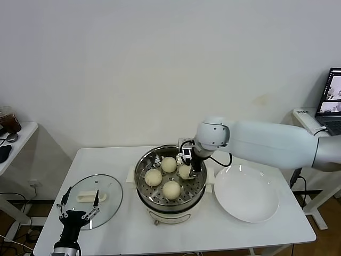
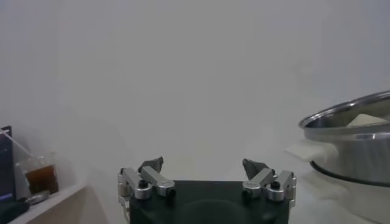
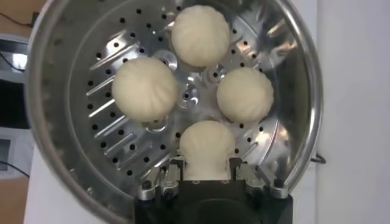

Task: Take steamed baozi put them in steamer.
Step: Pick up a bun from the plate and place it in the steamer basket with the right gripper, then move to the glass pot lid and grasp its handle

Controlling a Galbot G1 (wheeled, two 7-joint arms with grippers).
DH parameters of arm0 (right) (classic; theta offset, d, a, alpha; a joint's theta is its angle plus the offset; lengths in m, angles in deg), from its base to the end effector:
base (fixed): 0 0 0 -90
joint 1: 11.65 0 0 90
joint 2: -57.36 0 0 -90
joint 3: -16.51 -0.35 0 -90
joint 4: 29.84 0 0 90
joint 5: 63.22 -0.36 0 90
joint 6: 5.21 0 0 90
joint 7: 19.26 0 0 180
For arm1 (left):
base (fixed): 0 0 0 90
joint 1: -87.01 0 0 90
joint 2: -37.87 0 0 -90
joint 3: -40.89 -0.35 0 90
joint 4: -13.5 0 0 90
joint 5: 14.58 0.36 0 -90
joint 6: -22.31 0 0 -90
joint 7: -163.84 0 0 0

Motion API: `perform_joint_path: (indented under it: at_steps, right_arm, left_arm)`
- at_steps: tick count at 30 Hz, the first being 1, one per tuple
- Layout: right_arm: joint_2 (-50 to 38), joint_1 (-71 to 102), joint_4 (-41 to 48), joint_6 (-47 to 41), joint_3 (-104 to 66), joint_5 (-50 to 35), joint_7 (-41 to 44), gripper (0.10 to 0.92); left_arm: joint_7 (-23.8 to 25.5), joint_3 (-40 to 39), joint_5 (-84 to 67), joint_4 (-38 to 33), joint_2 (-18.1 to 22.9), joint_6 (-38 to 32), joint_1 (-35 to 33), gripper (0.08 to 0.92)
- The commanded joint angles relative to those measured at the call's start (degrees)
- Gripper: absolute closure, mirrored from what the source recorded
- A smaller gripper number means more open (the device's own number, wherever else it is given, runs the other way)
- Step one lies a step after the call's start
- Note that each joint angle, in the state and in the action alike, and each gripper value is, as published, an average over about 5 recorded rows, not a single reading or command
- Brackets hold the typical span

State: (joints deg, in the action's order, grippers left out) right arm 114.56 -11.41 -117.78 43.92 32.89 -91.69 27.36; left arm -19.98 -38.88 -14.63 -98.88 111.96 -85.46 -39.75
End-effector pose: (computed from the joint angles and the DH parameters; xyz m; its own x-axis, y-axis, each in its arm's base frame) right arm 0.4916 0.0935 -0.1035 -0.1910 -0.1785 0.9652 -0.9729 -0.0964 -0.2103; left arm 0.1496 0.1152 -0.3471 -0.9951 -0.0172 -0.0978 -0.0474 0.9476 0.3158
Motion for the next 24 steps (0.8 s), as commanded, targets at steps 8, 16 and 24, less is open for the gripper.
perform_joint_path:
  at_steps: [8, 16, 24]
  right_arm:
    - [-3.1, 2.9, -3.9, -0.8, -6.7, -0.2, -3.6, 0.313]
    - [-14.1, 6.9, -13.9, 0.3, -18.6, -1.0, -9.5, 0.204]
    - [-27.6, 49.7, -22.8, 18.3, -54.3, -2.4, -37.2, 0.203]
  left_arm:
    - [-0.1, 0.0, 0.1, 0.0, 0.3, -0.2, -0.3, 0.177]
    - [-0.1, 0.1, -0.2, 0.1, 0.4, -0.7, -0.5, 0.177]
    - [-0.7, -0.5, -0.9, -1.6, 1.1, -0.2, -1.1, 0.177]
